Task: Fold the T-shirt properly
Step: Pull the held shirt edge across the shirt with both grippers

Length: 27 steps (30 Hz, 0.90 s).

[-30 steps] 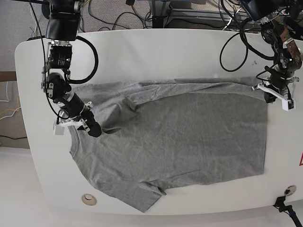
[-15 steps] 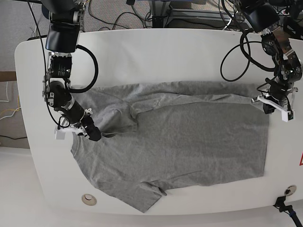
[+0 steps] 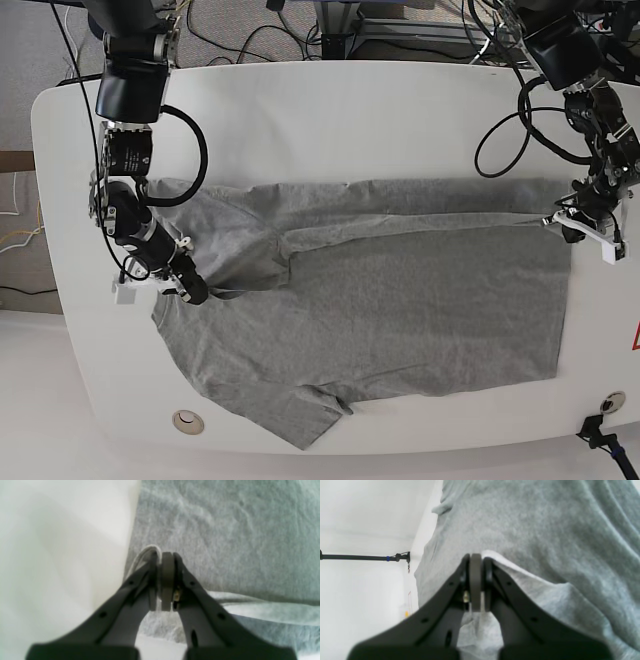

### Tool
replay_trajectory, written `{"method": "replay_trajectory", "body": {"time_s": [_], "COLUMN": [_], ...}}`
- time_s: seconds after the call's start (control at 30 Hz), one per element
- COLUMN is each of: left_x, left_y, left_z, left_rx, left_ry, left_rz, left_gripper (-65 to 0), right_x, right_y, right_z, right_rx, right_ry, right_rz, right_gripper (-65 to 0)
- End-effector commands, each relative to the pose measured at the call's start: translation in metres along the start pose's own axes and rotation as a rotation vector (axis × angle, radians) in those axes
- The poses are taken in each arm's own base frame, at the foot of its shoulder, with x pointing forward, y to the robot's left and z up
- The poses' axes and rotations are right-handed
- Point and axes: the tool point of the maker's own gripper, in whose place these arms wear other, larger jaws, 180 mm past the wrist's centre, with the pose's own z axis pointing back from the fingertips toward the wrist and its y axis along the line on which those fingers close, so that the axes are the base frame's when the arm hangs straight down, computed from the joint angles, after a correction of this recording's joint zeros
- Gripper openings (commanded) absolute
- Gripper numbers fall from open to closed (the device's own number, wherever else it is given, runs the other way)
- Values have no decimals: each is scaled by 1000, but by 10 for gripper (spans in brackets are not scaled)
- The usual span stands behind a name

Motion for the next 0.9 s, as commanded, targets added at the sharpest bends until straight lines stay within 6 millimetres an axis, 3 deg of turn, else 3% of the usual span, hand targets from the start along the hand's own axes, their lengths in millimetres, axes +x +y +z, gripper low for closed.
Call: {"method": "replay_trajectory", "body": {"time_s": [0.0,0.53,0.87], "left_x": [28,39,48], "left_y": [1,3,-12], "left_z": [4,-1,-5], "left_rx": [1,-4,-28], "left_ry": [-75,-84,-72], "left_rz": [-14,-7,-93], "left_gripper": [-650,-650,-650], "right_x": [21,26,25], "right_y": [15,24,23], "right_z": [1,-2,-2], "right_rx": [40,54,53], "right_ry": [-56,-63,-61], "right_rz": [17,25,23], "right_gripper": [-650,-650,-650]}}
